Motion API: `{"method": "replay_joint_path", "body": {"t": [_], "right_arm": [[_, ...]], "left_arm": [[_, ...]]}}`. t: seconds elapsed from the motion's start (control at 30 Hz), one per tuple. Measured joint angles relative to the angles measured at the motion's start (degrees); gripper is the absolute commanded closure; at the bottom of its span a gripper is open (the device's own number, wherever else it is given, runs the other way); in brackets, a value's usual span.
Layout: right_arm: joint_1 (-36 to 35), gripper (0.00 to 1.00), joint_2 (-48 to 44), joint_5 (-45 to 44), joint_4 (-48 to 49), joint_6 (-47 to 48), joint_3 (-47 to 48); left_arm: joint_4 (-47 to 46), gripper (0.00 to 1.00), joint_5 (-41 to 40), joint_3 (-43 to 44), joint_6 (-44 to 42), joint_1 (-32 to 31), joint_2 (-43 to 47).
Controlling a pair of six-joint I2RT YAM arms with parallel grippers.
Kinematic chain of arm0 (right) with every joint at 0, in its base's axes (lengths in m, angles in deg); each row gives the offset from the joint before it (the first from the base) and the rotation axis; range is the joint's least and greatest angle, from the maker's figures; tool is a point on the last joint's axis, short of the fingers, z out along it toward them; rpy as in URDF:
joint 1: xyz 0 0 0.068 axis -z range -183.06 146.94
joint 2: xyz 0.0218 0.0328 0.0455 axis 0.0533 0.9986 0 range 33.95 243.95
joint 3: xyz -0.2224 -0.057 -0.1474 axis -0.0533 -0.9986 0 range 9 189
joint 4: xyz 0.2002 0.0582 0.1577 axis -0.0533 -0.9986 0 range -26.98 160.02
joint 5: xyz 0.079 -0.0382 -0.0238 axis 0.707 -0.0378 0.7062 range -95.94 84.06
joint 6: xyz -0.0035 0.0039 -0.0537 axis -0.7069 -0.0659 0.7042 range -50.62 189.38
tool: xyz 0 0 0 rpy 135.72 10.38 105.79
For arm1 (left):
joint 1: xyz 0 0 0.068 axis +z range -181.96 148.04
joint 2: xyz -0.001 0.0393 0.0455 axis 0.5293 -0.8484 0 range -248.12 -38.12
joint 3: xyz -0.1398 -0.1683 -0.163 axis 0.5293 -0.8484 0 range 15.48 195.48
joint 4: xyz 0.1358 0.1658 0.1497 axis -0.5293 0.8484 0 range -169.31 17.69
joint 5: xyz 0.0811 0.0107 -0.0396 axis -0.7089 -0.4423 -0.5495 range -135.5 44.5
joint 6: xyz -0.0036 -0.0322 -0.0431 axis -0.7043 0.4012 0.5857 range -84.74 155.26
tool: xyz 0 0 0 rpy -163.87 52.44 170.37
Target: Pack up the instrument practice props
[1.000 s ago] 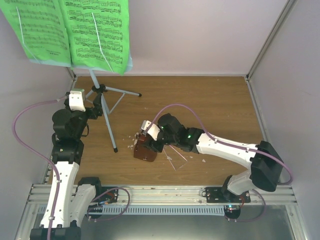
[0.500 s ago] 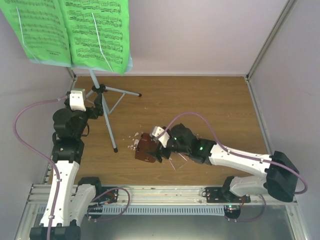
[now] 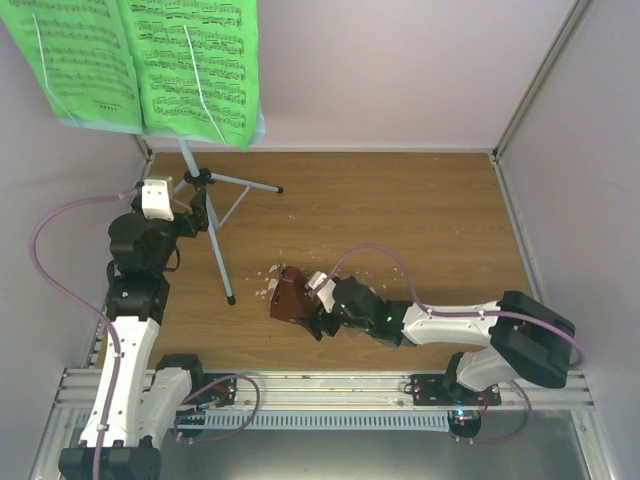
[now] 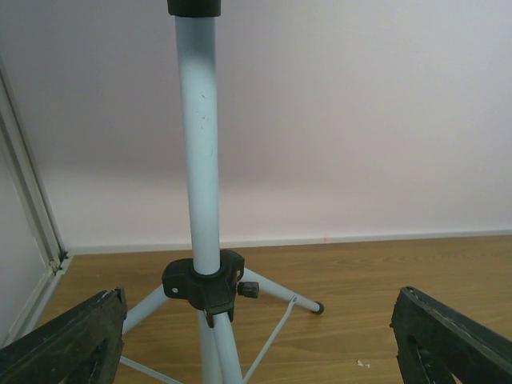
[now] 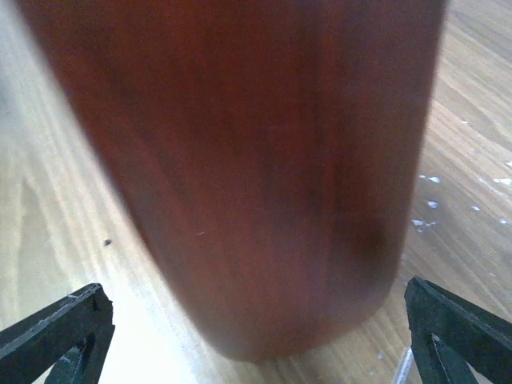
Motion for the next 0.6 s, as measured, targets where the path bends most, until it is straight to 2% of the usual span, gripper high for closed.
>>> {"method": "replay_joint_path", "body": {"t": [0.3,0.5,0.6], "right_arm": [[1.81,0.00,3.67,-7.85,2.14,-1.44,0.00],[10.23,0.01,4.17,-10.08,2.45,-2.05,0.02],[11.76,0.00,4.63,-10.84,2.56,-2.12,0.28]], "left_arm": [[0.02,0.09,0.00,0.00,0.00,-0.33,-0.15],[0.07,0.09,0.00,0.00,0.00,-0.42,-0.42],[0.07,0.09,0.00,0.00,-0.02,-0.70,-0.42]]}}
